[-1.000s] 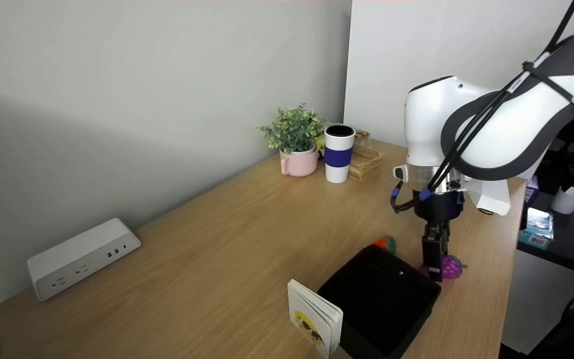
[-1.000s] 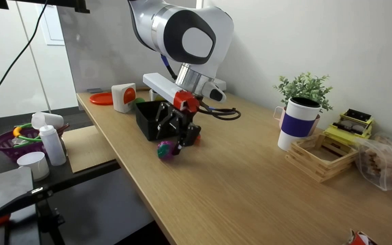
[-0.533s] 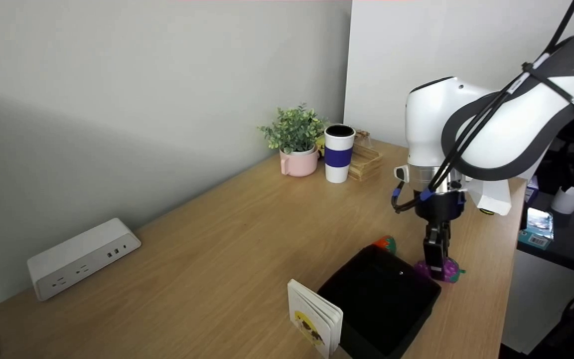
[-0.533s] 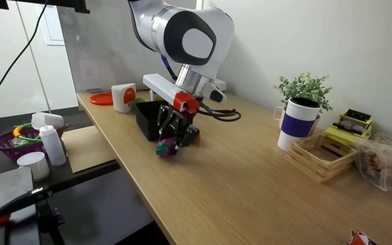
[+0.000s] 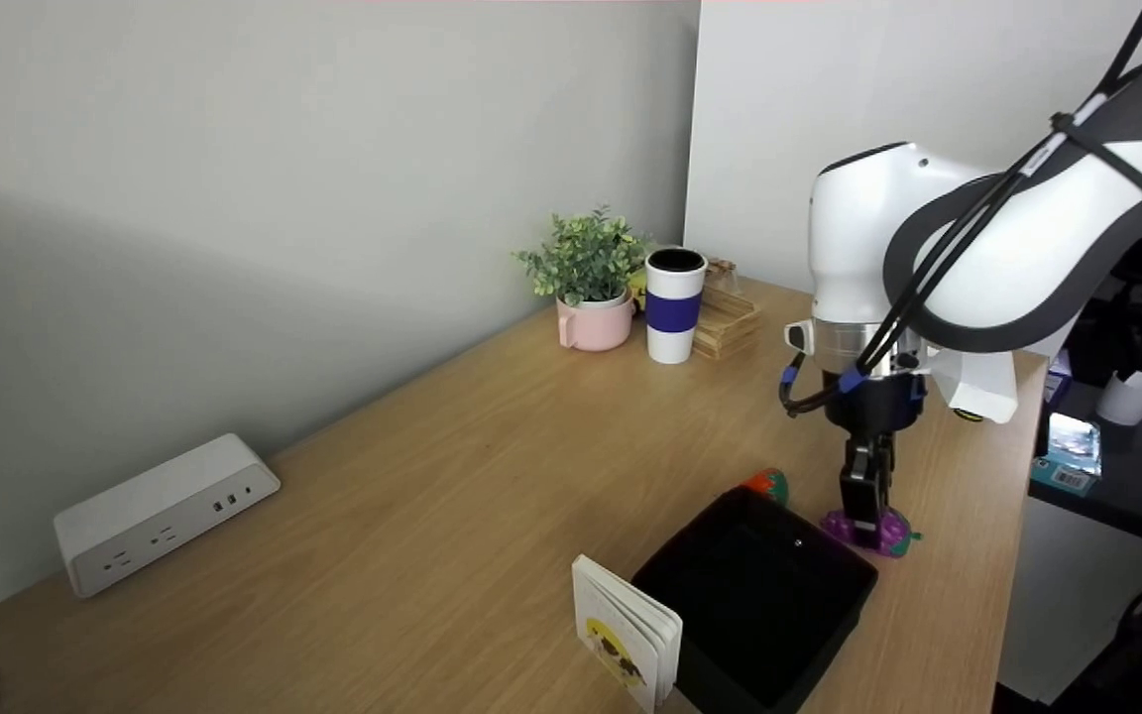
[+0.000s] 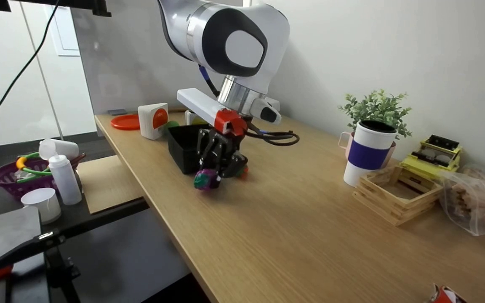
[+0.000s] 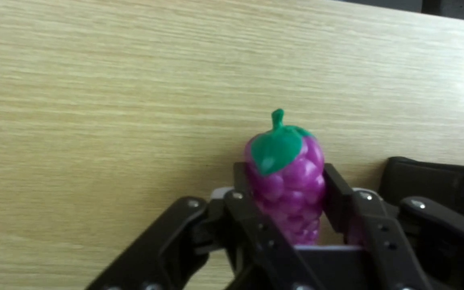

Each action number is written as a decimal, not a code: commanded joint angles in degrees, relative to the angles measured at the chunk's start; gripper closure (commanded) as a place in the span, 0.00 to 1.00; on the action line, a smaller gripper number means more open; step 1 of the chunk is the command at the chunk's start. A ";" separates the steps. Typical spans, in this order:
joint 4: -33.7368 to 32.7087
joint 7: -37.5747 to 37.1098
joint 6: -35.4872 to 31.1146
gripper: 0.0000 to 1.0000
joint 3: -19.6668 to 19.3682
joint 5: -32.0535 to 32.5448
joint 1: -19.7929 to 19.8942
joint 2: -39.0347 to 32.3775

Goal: Put the plastic grapes and strawberry in the box respectively

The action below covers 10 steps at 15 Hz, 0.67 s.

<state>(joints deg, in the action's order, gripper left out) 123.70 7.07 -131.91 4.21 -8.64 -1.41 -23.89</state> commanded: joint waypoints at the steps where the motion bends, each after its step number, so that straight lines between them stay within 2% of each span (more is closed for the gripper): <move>1: 3.09 -2.70 -1.84 0.80 -0.45 1.99 -0.87 4.08; 6: 4.91 -9.12 -0.95 0.80 -1.22 8.32 -3.04 9.89; 10: 5.10 -17.31 1.33 0.80 -1.39 17.31 -5.67 15.02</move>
<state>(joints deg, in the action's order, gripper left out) 126.75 -5.25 -132.14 3.67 3.56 -4.73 -13.79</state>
